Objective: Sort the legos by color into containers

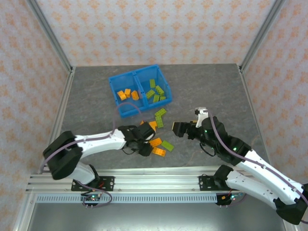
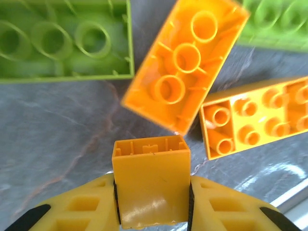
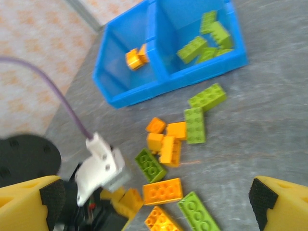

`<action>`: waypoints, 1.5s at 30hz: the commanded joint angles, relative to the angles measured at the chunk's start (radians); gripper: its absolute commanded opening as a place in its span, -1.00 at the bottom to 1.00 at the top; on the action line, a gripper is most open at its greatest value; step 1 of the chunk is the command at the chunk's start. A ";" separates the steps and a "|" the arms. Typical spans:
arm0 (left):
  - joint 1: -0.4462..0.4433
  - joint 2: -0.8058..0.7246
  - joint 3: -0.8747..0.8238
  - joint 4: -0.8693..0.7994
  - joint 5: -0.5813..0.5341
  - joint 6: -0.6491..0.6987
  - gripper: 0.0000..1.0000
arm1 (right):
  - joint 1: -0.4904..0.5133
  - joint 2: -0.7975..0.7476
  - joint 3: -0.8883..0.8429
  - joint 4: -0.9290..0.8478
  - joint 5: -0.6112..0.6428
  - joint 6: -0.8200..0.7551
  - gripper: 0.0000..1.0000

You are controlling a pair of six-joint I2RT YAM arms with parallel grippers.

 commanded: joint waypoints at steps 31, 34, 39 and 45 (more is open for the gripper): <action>0.594 0.572 0.975 -0.202 -0.156 -0.068 0.10 | 0.004 0.024 0.089 0.006 -0.095 -0.016 1.00; 0.594 0.524 0.977 -0.211 -0.162 -0.063 0.18 | 0.004 0.045 0.094 0.013 -0.107 -0.020 1.00; 0.583 0.382 0.928 -0.216 -0.116 -0.071 0.22 | 0.004 0.066 0.097 0.017 -0.101 -0.025 1.00; 0.417 0.093 0.628 -0.133 -0.073 -0.072 0.21 | 0.004 0.022 0.070 -0.021 0.024 -0.013 0.99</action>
